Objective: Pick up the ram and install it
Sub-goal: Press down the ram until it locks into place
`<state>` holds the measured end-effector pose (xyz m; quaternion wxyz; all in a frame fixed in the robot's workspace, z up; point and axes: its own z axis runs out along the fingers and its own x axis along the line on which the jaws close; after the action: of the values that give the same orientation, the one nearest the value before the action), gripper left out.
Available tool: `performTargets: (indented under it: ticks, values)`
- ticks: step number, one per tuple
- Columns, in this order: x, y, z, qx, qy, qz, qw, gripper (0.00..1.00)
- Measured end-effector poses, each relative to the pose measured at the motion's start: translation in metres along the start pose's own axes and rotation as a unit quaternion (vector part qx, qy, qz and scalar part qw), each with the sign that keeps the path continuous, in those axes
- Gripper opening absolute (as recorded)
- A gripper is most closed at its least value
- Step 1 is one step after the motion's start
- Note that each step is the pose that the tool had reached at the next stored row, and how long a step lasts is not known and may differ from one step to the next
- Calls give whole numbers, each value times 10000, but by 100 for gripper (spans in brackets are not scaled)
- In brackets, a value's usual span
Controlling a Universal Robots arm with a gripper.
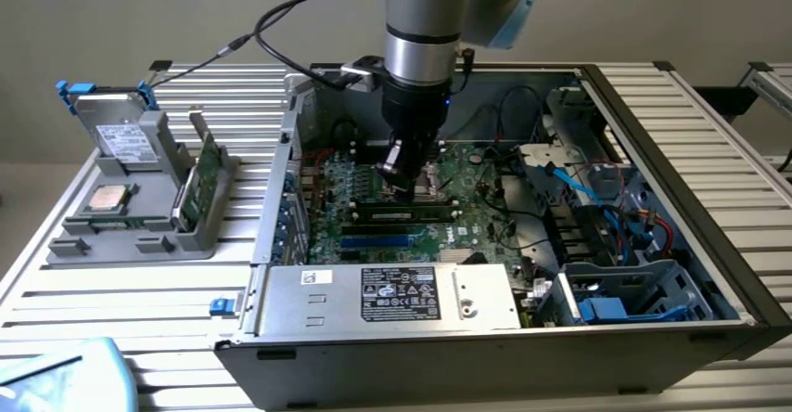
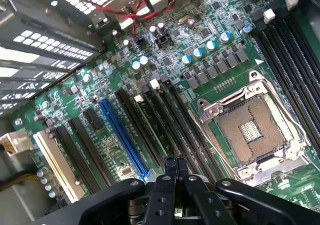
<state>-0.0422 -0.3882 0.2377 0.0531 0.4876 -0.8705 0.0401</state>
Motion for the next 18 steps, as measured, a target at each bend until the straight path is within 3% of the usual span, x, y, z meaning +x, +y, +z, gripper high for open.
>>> performTargets:
  ticks: [7,12,18]
  values:
    - [0,0,0,-75,10,567,9984,11]
    - [0,0,0,-122,16,921,9957,11]
    - [0,0,0,-172,18,1313,9912,11]
